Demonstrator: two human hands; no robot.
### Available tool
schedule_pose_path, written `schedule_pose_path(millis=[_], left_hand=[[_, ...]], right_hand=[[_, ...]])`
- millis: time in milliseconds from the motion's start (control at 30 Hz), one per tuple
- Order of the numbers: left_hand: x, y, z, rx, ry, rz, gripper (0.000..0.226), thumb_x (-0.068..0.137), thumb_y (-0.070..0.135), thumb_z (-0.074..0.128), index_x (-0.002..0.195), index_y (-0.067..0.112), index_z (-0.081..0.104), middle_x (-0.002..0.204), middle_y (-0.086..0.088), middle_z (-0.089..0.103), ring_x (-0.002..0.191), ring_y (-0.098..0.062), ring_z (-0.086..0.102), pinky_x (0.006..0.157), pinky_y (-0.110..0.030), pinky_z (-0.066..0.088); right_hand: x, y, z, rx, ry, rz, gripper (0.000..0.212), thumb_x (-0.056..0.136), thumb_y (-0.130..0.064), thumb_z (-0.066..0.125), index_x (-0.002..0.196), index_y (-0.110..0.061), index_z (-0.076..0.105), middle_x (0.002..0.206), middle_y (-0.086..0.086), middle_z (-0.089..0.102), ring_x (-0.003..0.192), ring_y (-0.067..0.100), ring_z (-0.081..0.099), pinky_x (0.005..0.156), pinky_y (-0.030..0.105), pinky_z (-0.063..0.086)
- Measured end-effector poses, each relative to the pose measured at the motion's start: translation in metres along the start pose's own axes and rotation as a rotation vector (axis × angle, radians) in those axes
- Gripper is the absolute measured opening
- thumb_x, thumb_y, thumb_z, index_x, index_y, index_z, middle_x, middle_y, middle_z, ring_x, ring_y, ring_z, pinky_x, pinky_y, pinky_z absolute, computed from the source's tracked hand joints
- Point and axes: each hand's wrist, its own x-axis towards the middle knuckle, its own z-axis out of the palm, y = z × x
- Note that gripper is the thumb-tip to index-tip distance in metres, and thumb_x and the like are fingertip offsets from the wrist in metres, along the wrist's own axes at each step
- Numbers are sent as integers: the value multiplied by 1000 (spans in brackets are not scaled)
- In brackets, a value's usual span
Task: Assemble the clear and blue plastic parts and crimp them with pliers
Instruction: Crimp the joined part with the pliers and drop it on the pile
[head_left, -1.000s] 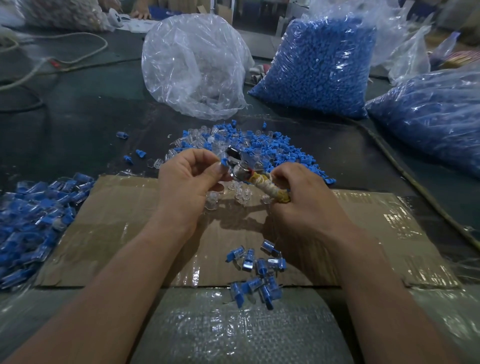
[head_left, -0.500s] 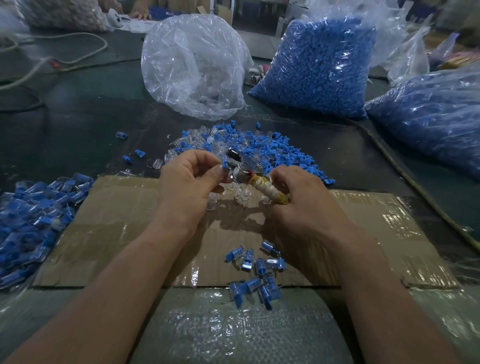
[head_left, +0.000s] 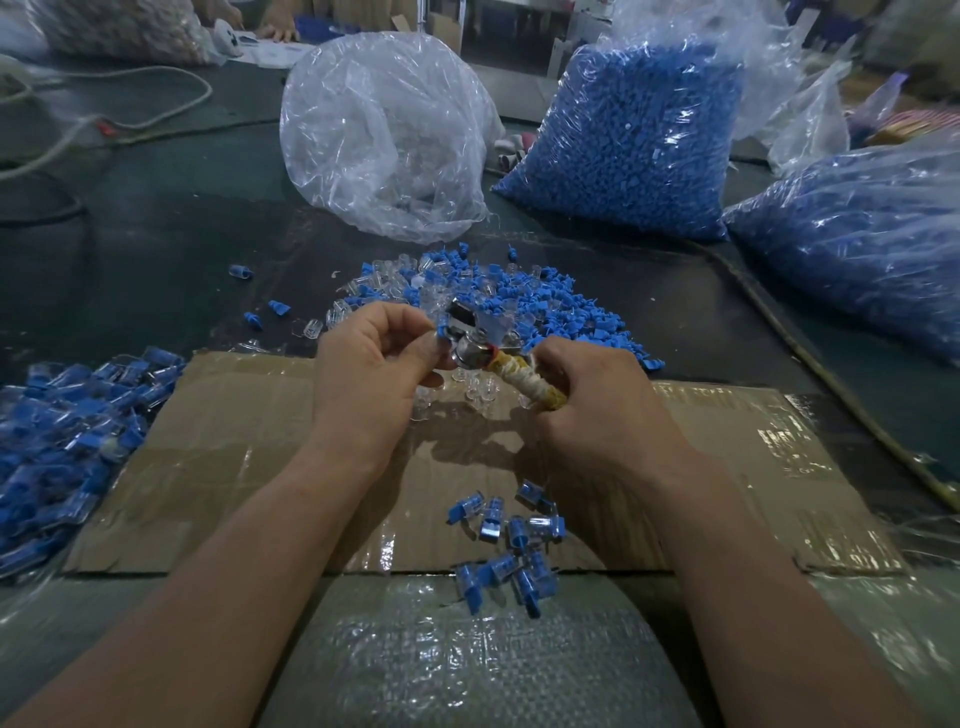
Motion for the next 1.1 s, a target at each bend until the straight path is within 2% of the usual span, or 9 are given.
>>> schedule_pose_path(millis=[167,267,367,533,667,767,900,1000,1100], left_hand=[[-2,3,-1,6,0,14,20,83,-3,61,75,16,58,68,3,62,55,1,60,54,-10,47],[-2,4,-1,4,3,9,19,83,-3,61,76,14,58,67,2,62,55,1,61,53,-9,47],[-1,3,-1,-2,3,-22,16,83,-1,61,77,14,59,67,3,64,57,-1,63,53,-10,47],[0,5,-6,-88,29,-103,14,81,2,63,77,16,60,61,7,67,55,-5,64,48,-13,47],[-6,12,-4,-77,-251,-154,6,67,14,68,72,16,66,60,6,66,48,-3,57,46,-11,45],[-10,15,-3,-55,-484,-175,7,58,21,68,64,18,71,61,4,67,47,-4,55,48,-13,47],[-14,15,-4,-5,-784,-213,15,57,23,73,71,17,71,63,-1,68,50,-12,55,45,-17,45],[-15,13,-3,23,-860,-189,14,56,20,75,69,15,71,67,-1,70,61,-13,63,58,-19,52],[-17,11,-2,4,-912,-196,11,57,17,75,67,14,72,66,-2,70,61,-9,64,58,-15,51]], right_hand=[[1,1,2,-34,34,-17,17,74,-12,65,80,-22,52,67,-16,45,65,2,43,55,17,32],[1,3,3,-39,46,-36,20,75,-14,65,80,-24,49,67,-18,41,65,-1,39,56,15,28],[2,6,4,16,42,-22,17,76,-17,66,90,-21,56,77,-12,49,71,3,44,61,13,32],[3,16,-1,125,196,128,26,70,-10,62,95,-21,61,83,-9,56,74,7,50,59,17,37],[7,35,-10,59,190,285,41,68,-28,76,105,-19,61,90,-4,56,82,15,52,66,26,35],[9,49,-10,-27,148,386,55,66,-43,78,109,-16,58,95,-2,54,85,16,49,71,27,34],[11,62,-11,-91,102,481,60,62,-51,78,106,-15,57,100,2,58,85,17,48,70,29,35],[11,66,-12,-109,58,519,67,61,-54,77,110,-14,56,105,5,59,86,18,47,70,29,35],[11,67,-11,-137,18,538,70,61,-55,77,112,-13,55,110,7,58,94,23,51,71,30,35]])
